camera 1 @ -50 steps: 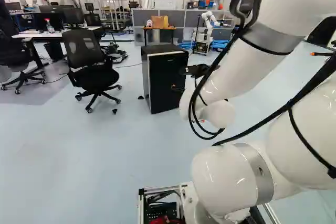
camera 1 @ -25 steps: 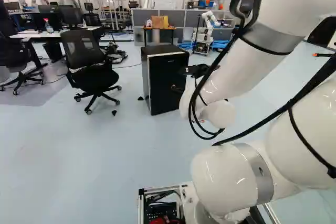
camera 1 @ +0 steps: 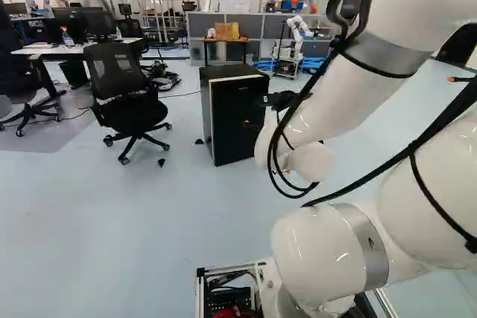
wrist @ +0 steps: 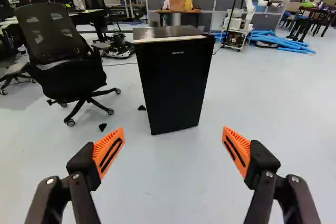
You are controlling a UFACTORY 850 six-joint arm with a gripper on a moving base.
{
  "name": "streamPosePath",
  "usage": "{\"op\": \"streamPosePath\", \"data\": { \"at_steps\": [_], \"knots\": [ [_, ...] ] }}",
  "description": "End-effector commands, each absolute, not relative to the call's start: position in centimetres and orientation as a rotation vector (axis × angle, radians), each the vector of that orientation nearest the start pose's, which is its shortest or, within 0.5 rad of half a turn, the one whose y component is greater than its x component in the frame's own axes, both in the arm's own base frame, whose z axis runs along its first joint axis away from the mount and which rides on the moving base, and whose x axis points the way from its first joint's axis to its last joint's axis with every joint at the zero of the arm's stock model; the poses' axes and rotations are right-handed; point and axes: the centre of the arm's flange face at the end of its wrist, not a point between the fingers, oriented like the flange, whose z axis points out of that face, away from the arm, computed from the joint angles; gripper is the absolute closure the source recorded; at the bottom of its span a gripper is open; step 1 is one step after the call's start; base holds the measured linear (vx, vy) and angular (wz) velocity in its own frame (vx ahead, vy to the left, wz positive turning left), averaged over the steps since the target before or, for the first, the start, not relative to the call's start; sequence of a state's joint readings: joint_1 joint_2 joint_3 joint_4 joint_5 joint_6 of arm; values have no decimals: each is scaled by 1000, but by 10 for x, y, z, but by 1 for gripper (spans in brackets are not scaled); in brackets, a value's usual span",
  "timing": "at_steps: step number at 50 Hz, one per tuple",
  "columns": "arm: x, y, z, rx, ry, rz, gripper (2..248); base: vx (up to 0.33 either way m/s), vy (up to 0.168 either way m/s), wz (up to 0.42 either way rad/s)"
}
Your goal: Grab a drink from the fridge
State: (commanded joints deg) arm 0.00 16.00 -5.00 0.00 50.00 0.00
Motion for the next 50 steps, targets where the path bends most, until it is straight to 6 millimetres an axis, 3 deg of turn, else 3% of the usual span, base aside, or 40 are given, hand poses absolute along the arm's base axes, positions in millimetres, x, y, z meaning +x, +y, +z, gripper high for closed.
{"op": "streamPosePath", "data": {
  "at_steps": [50],
  "knots": [
    [270, 0, 366, -2558, 0, -1824, 3, 67, 2, -5]
  ]
}}
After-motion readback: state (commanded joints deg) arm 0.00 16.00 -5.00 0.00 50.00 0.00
